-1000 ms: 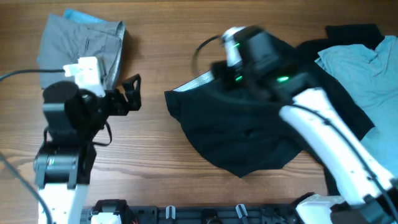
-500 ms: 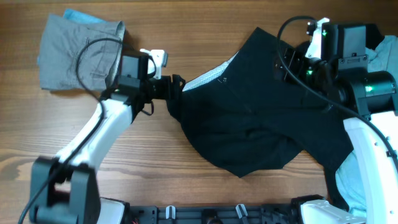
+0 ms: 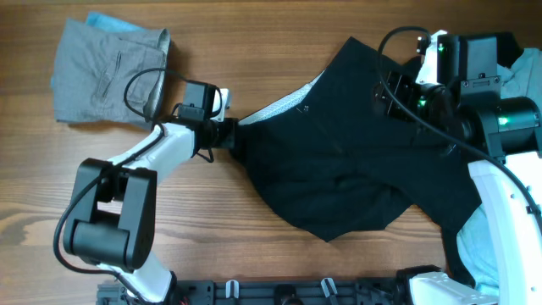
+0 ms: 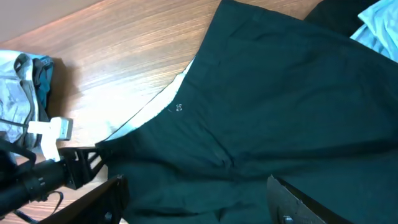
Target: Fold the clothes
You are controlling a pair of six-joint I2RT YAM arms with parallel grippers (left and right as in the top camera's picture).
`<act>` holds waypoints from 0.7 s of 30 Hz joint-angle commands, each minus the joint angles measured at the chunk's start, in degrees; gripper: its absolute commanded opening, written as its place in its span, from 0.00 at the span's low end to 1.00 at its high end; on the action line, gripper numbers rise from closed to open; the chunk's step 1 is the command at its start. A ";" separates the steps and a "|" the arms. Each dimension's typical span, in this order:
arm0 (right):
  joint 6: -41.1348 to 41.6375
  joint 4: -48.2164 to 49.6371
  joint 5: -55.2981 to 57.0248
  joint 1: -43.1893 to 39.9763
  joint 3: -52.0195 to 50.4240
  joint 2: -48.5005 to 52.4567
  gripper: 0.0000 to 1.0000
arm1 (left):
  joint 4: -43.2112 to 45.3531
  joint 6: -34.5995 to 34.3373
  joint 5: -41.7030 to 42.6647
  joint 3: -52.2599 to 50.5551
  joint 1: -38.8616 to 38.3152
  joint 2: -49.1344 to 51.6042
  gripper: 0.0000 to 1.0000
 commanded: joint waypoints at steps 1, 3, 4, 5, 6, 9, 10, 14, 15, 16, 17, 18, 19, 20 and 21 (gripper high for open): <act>0.42 -0.09 -0.85 -0.24 0.26 0.48 0.75 | -2.58 -2.29 -5.53 0.37 1.07 0.85 0.04; 0.44 -0.09 -0.61 -0.24 0.26 0.48 0.75 | -5.33 -7.28 -10.19 0.37 2.71 0.72 0.04; 0.39 -0.11 -0.02 -0.24 0.26 0.48 0.75 | -7.43 -9.68 -12.35 0.39 4.00 0.46 0.04; 0.37 -0.24 0.90 -0.24 0.26 0.48 0.75 | -11.82 -12.00 -14.43 0.37 7.23 -0.28 0.04; 0.33 -0.35 1.16 -0.24 0.26 0.48 0.75 | -13.49 -11.93 -14.64 0.37 8.63 -0.70 0.04; 0.13 -0.74 1.73 -0.24 0.26 0.48 0.75 | -19.08 -11.93 -16.11 0.37 14.93 -2.97 0.04; -0.04 -0.76 1.77 -0.24 0.26 0.48 0.75 | -20.48 -11.93 -16.09 0.37 17.22 -4.02 0.04; -1.03 -0.76 1.99 -0.24 -0.28 0.57 0.75 | -24.63 -11.19 -14.71 0.37 26.21 -9.60 0.04; -1.07 -0.76 2.23 -0.24 -0.55 0.66 0.75 | -24.94 -10.01 -13.27 0.37 27.58 -10.95 0.04; -1.05 -0.70 2.93 -0.24 -1.03 0.83 0.75 | -25.14 -7.89 -10.82 0.37 28.65 -12.70 0.04; -0.98 -0.66 4.31 -0.24 -1.44 1.11 0.75 | -25.18 -6.69 -9.14 0.37 28.96 -14.10 0.04; -0.90 -0.66 5.77 -0.24 -1.84 1.51 0.75 | -25.16 -6.10 -7.67 0.37 28.94 -15.61 0.08; -0.85 -0.61 6.99 -0.24 -2.27 2.01 0.75 | -25.07 -5.31 -5.79 0.37 28.63 -17.00 0.14; -0.85 -0.50 7.54 -0.24 -2.58 2.49 0.75 | -24.81 -4.66 -3.76 0.37 28.11 -18.43 0.23; -0.85 -0.50 7.54 -0.24 -2.86 3.19 0.75 | -24.41 -3.78 -1.73 0.37 27.65 -19.47 0.33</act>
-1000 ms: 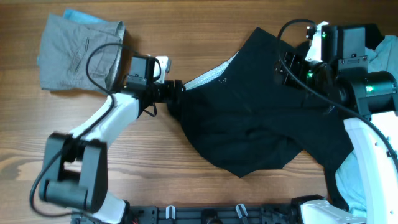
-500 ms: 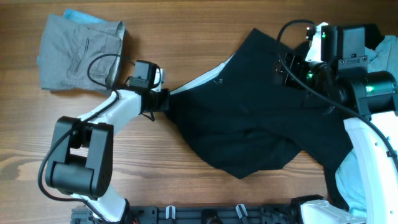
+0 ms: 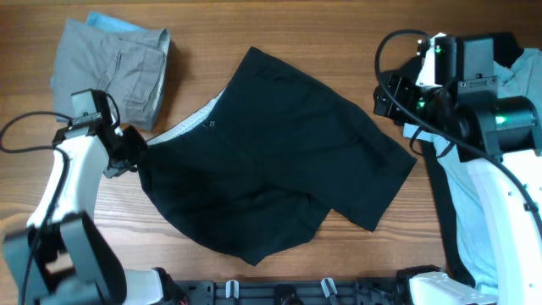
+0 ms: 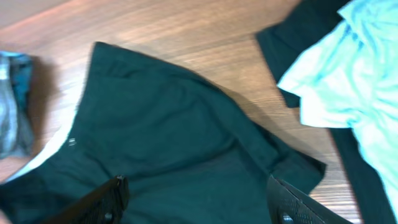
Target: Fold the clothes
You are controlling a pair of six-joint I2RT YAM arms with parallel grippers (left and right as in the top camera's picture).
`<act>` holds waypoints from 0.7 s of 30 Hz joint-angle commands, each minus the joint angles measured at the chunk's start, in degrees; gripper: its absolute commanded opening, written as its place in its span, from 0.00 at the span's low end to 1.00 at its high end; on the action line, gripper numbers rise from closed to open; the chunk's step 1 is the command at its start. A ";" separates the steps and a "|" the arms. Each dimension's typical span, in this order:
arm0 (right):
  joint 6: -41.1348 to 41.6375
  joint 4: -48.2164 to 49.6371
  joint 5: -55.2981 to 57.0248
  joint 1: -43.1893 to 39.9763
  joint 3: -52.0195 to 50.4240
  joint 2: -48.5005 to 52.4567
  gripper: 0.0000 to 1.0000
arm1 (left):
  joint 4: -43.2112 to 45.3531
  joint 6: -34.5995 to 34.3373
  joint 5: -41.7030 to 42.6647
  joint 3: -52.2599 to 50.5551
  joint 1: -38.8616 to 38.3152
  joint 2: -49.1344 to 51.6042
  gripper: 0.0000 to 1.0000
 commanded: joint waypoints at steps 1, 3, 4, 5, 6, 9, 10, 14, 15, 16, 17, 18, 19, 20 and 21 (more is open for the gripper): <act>-0.61 0.07 3.98 -0.24 -1.77 3.65 0.75 | 1.60 5.51 11.82 -0.22 -2.51 -6.51 0.44; -0.57 0.00 3.76 -0.24 -1.79 5.20 0.74 | 3.89 7.04 16.44 -0.22 -5.29 -8.46 0.50; -0.42 0.13 3.61 -0.24 -1.79 5.75 0.74 | 5.09 7.04 17.00 -0.22 -6.82 -8.72 0.41; -0.07 0.28 3.21 -0.24 -1.79 6.23 0.73 | 6.45 7.06 16.98 -0.22 -8.63 -8.72 0.32; 0.09 0.52 2.69 -0.24 -1.79 6.49 0.73 | 7.89 7.43 16.92 -0.22 -10.51 -8.46 0.15; 0.81 0.83 2.62 -0.24 -1.79 6.73 0.73 | 13.57 9.81 16.68 -0.22 -16.41 -5.92 0.04; 0.81 0.85 2.62 -0.24 -1.79 6.71 0.73 | 15.93 10.69 16.55 -0.22 -18.25 -4.57 0.04; 0.74 0.44 2.60 -0.24 -1.79 6.71 0.73 | 25.59 14.08 15.56 -0.22 -24.17 2.45 0.04; 0.74 0.22 2.60 -0.24 -1.79 6.71 0.73 | 28.04 14.08 14.99 -0.22 -25.16 4.63 0.04; 0.76 -0.13 2.60 -0.24 -1.79 6.71 0.74 | 30.08 14.10 14.78 -0.22 -25.90 6.71 0.04; 0.76 -0.55 2.60 -0.24 -1.79 6.71 0.74 | 32.41 14.10 14.80 -0.22 -26.40 9.20 0.04; 0.76 -1.22 2.60 -0.24 -1.79 6.71 0.74 | 34.60 14.10 14.82 -0.22 -26.64 12.00 0.04; 0.74 -1.42 2.62 -0.24 -1.79 6.71 0.74 | 35.52 14.10 14.82 -0.22 -26.64 13.42 0.04; 0.72 -1.66 2.62 -0.24 -1.79 6.71 0.75 | 36.74 14.10 14.82 -0.22 -26.62 15.39 0.04; 0.74 -1.86 2.62 -0.24 -1.79 6.71 0.75 | 37.31 14.10 14.82 -0.22 -26.62 16.65 0.04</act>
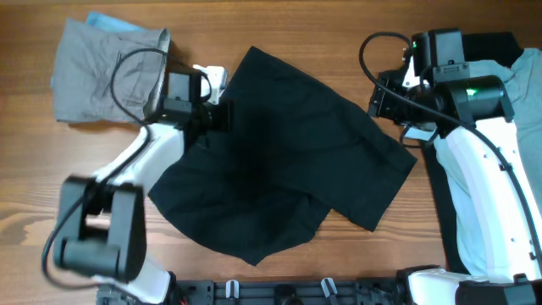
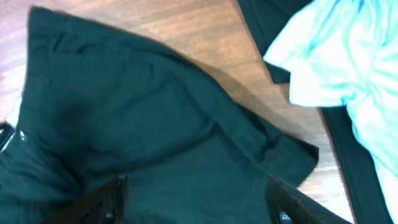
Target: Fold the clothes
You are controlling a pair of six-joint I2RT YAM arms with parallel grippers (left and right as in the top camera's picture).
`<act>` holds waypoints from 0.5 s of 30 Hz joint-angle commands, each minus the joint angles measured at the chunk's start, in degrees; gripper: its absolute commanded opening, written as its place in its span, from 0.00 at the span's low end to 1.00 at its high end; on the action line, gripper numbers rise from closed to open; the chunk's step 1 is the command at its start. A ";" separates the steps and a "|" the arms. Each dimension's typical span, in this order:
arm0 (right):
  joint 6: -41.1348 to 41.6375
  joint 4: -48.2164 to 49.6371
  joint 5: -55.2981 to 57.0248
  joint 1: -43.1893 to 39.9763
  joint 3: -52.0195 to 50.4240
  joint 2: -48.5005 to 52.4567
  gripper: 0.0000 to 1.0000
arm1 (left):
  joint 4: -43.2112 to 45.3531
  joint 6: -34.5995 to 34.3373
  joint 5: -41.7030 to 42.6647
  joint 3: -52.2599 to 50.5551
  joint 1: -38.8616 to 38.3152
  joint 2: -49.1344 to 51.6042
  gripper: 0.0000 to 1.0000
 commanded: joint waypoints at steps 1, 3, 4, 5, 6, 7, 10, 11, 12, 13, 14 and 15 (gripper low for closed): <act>0.68 -0.57 0.81 -0.24 -0.07 0.02 0.75 | 2.89 1.66 -0.35 -0.24 0.13 6.78 0.04; 0.70 -0.61 0.81 -0.24 -0.07 0.02 0.76 | 3.48 1.68 -0.37 -0.24 0.17 8.96 0.04; 0.81 -0.57 0.81 -0.24 -0.07 0.02 0.76 | 3.65 1.68 -0.61 -0.24 0.28 10.34 0.04; 0.83 -0.55 0.81 -0.24 -0.07 0.07 0.76 | 3.63 1.66 -1.57 -0.24 0.39 11.13 0.04; 0.85 -0.48 0.81 -0.24 -0.07 0.26 0.76 | 3.34 1.55 -4.46 -0.24 0.70 12.26 0.04; 0.85 -0.42 0.81 -0.24 -0.07 0.46 0.76 | 3.06 1.18 -7.41 -0.24 1.03 13.03 0.04; 0.83 -0.44 0.81 -0.24 -0.07 1.79 0.78 | 2.51 -3.15 -19.65 -0.24 3.56 14.84 0.04; 0.83 -0.52 0.81 -0.24 -0.07 2.32 0.79 | 2.45 -4.79 -22.51 -0.24 4.61 15.08 0.04; 0.87 -0.87 0.81 -0.24 -0.07 3.13 0.79 | 2.29 -7.21 -25.64 -0.24 6.56 15.19 0.04; 1.22 -1.14 0.81 -0.24 -0.07 3.93 0.78 | 2.34 -8.52 -26.38 -0.24 8.48 15.19 0.04; 2.01 -1.40 0.81 -0.24 -0.07 4.74 0.79 | 2.62 -9.49 -26.29 -0.22 10.43 15.19 0.04; 2.73 -1.49 0.79 -0.24 -0.07 5.62 0.78 | 2.95 -9.81 -25.59 -0.22 12.31 15.08 0.04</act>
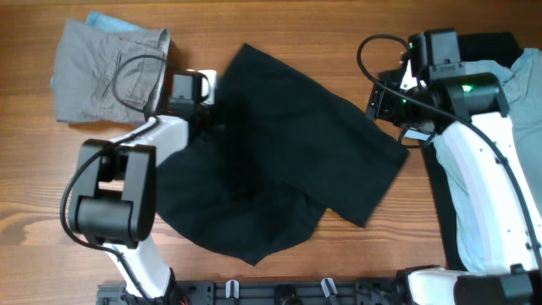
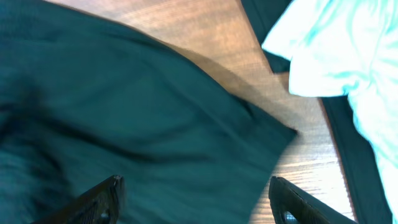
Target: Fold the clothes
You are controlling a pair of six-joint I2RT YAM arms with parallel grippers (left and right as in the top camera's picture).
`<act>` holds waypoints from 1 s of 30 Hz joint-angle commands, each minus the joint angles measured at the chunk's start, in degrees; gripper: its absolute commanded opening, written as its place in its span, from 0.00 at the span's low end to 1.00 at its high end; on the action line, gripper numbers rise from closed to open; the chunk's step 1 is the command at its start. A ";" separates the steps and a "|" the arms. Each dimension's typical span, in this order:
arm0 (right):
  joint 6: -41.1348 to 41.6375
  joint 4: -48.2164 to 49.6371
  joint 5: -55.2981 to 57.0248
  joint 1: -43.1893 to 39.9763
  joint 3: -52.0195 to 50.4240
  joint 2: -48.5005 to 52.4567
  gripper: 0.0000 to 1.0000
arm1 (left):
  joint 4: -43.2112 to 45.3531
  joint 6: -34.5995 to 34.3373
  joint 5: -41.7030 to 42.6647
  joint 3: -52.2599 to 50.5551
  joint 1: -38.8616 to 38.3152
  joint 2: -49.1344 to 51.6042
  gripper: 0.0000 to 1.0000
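The black shorts [image 1: 288, 152] lie crumpled across the middle of the table, one leg reaching right to a hem corner [image 2: 283, 134]. My left gripper [image 1: 205, 120] is at their upper left edge beside the grey pile, blurred, its fingers sunk in the black cloth and gripping it. My right gripper [image 1: 385, 103] hovers over the right leg; its fingers [image 2: 106, 196] stand wide apart with only cloth and wood below [image 2: 196, 199].
Folded grey shorts [image 1: 110, 72] lie on a light blue garment [image 1: 106, 20] at the back left. At the right lies a pile with a light blue shirt [image 2: 336, 56] on a black garment [image 2: 261, 15]. The arm bases line the front edge.
The left gripper has shifted slightly left and toward the front, and the shorts have slid a little left with it. The right gripper stays open over the right leg.
The left gripper first held the waistband at mid-table, the shorts stretched under the right arm. Then the shorts lay further left with white lining showing. Then the gripper was by the grey pile with the lining hidden, as it is now.
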 commanded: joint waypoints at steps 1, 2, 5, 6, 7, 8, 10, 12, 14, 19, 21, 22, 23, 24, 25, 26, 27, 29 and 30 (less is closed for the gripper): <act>2.80 -0.39 0.81 -0.24 -0.07 4.22 0.77 | -1.60 -5.64 -14.56 -2.16 10.40 4.76 0.04; 3.41 -0.24 0.81 -0.24 -0.07 5.03 0.77 | -1.77 -5.62 -14.14 -1.75 11.65 4.68 0.04; 4.87 0.42 0.59 -0.24 -0.07 7.28 0.77 | -3.50 -5.57 -12.44 -0.28 13.53 3.76 0.04; 4.66 0.94 -0.31 -0.24 -0.07 8.13 0.77 | -4.13 -5.60 -12.04 0.17 13.66 3.26 0.04; 4.50 1.53 -1.20 -0.24 -0.07 9.01 0.78 | -4.70 -5.60 -11.37 0.55 13.64 2.54 0.04; 4.35 2.27 -2.29 -0.24 -0.07 9.94 0.77 | -4.92 -5.60 -10.40 0.76 13.46 1.79 0.04; 1.86 4.13 -4.94 -0.24 -0.07 11.82 0.77 | -4.87 -5.60 -8.11 0.85 12.87 -0.09 0.04; -1.09 6.97 -8.11 -0.24 -0.07 14.36 0.75 | -4.92 -5.62 -6.62 0.85 12.33 -2.32 0.05; -1.77 8.90 -9.14 -0.24 -0.07 16.68 0.74 | -4.96 -5.60 -5.51 0.85 12.02 -4.87 0.12; -2.16 17.14 -9.11 -0.24 -0.07 23.52 0.73 | -8.68 -5.60 -0.57 0.85 11.96 -14.80 0.28; -3.93 22.29 -9.11 -0.24 -0.07 26.10 0.73 | -10.86 -5.60 1.92 0.85 11.80 -18.51 0.32; -4.76 24.61 -9.09 -0.24 -0.07 27.36 0.72 | -11.85 -5.57 3.10 0.85 11.80 -20.24 0.35; -5.79 26.16 -8.59 -0.24 -0.07 28.46 0.71 | -12.83 -5.49 3.96 0.85 11.80 -21.88 0.38; -6.05 27.02 -8.00 -0.24 -0.07 29.24 0.71 | -13.97 -4.83 4.74 0.85 11.82 -23.52 0.40; -6.01 27.87 -6.95 -0.24 -0.07 30.23 0.71 | -15.26 -4.72 4.79 0.85 11.80 -25.20 0.41; -5.99 28.87 -6.21 -0.24 -0.07 31.32 0.71 | -16.65 -4.70 4.76 0.85 11.82 -26.82 0.42; -6.12 29.73 -6.29 -0.24 -0.07 32.09 0.67 | -18.03 -4.68 4.76 0.85 11.82 -28.22 0.43; -6.10 31.04 -6.78 -0.24 -0.07 33.20 0.50 | -20.79 -4.68 4.76 0.85 11.82 -30.75 0.43; -6.10 31.80 -7.32 -0.24 -0.07 33.55 0.34 | -22.18 -4.68 4.74 0.85 11.82 -31.89 0.43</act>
